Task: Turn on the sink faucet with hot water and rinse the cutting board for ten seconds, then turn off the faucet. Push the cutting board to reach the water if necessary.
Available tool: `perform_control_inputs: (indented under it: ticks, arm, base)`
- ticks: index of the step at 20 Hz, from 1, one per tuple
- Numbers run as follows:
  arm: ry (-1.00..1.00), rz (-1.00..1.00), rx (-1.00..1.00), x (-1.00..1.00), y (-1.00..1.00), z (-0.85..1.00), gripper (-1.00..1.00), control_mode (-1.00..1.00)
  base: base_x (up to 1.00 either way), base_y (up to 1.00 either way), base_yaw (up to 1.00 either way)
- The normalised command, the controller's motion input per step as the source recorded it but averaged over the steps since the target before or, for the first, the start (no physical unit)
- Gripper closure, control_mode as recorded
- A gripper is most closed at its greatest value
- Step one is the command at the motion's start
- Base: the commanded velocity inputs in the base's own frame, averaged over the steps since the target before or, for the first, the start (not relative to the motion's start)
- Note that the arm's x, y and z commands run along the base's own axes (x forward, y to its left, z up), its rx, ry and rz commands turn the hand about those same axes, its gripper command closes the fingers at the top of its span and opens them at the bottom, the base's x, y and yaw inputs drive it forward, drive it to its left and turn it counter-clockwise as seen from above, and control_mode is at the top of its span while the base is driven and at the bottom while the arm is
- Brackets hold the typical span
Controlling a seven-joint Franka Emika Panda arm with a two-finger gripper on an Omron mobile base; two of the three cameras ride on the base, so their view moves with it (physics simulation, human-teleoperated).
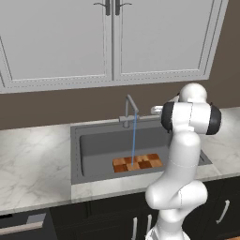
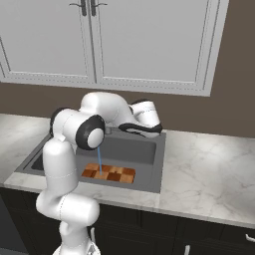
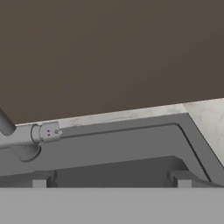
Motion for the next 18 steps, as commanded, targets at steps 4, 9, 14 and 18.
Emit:
perform_control_inputs:
  ticks: [4,9,14,18]
  arm:
    - [0.00,0.00,0.00,0.00,0.00,0.00,-1.00,-1.00]
    - [0.00,0.00,0.00,0.00,0.00,0.00,-1.00,-1.00]
    - [0.00,0.00,0.00,0.00,0.00,0.00,-1.00,-1.00]
    - [0.00,0.00,0.00,0.00,0.00,0.00,-1.00,-1.00]
  base:
    - [0.00,0.00,0.00]
    - [0.00,0.00,0.00]
    - [0.00,0.00,0.00]
    - [0.00,0.00,0.00]
